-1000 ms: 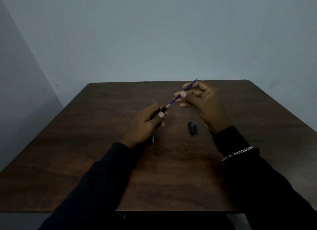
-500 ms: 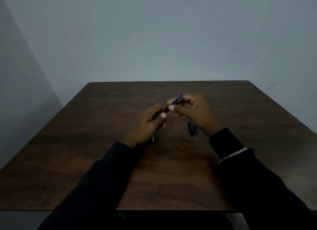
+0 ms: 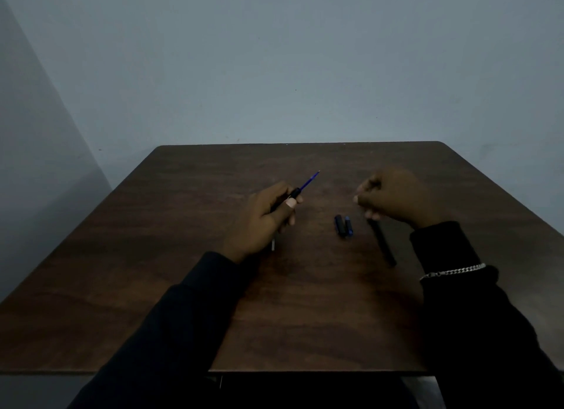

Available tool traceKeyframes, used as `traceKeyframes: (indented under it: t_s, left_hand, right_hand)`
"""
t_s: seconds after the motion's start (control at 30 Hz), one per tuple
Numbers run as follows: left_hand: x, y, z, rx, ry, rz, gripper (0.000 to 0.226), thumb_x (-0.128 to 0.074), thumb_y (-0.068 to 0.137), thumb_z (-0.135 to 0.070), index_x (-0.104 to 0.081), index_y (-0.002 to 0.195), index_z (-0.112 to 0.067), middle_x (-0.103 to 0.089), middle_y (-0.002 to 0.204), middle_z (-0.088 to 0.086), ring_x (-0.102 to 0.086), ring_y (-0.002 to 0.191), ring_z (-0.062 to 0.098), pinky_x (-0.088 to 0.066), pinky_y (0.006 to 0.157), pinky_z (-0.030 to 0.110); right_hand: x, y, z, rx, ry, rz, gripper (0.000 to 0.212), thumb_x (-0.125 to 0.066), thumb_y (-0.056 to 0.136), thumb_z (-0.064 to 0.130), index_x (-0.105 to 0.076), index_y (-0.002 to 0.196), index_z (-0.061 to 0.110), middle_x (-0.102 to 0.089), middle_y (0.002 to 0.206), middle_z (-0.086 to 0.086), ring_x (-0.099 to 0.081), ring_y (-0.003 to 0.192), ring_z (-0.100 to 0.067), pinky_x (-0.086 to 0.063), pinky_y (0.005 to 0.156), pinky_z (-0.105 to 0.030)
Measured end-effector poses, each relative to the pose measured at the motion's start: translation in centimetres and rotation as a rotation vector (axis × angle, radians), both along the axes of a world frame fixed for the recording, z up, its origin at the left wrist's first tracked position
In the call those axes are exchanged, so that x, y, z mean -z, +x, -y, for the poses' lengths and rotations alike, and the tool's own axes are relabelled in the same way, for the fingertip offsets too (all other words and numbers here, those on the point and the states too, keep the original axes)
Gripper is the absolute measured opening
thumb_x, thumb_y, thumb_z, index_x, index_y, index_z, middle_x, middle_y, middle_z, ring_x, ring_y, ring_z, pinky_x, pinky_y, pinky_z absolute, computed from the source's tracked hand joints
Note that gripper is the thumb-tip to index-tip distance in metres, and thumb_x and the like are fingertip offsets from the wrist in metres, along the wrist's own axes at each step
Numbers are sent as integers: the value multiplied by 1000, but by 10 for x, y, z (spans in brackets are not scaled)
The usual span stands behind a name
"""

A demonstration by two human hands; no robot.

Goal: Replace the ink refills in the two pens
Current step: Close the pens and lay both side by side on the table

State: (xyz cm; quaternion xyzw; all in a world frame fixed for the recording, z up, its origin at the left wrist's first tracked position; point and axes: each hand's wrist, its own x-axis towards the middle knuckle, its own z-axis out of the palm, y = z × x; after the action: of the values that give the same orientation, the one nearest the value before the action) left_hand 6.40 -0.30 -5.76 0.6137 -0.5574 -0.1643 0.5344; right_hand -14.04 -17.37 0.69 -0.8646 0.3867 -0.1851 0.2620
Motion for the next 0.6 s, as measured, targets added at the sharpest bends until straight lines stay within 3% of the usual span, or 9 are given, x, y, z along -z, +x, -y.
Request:
traceKeyframes:
  t_s: [0.2, 0.33, 0.6]
  left_hand:
    - [-1, -1, -2, -5, -1, 0, 21, -50, 108, -26, -68, 109, -16, -66, 75, -3, -59, 66, 11, -47, 61, 25]
    - [-2, -2, -2, -8, -6, 21, 20, -51, 108, -25, -68, 108, -15, -66, 74, -3, -59, 65, 10, -47, 61, 24]
    - [-4, -4, -3, -16, 5, 40, 17, -51, 111, -17, -68, 108, -14, -67, 74, -2, -59, 63, 9, -46, 59, 22]
  right_hand:
    - [6, 13, -9, -22, 108, -181, 9, -73, 91, 9, -72, 89, 0, -74, 64, -12, -72, 50, -15, -61, 54, -27]
    - [12, 20, -10, 3, 114, -225, 14, -69, 93, 8, -68, 102, -2, -75, 81, -18, -75, 59, -22, -66, 63, -40]
    - [20, 26, -12, 17, 102, -272, 11, -62, 95, 13, -64, 104, 8, -73, 92, -14, -77, 63, -21, -66, 67, -43]
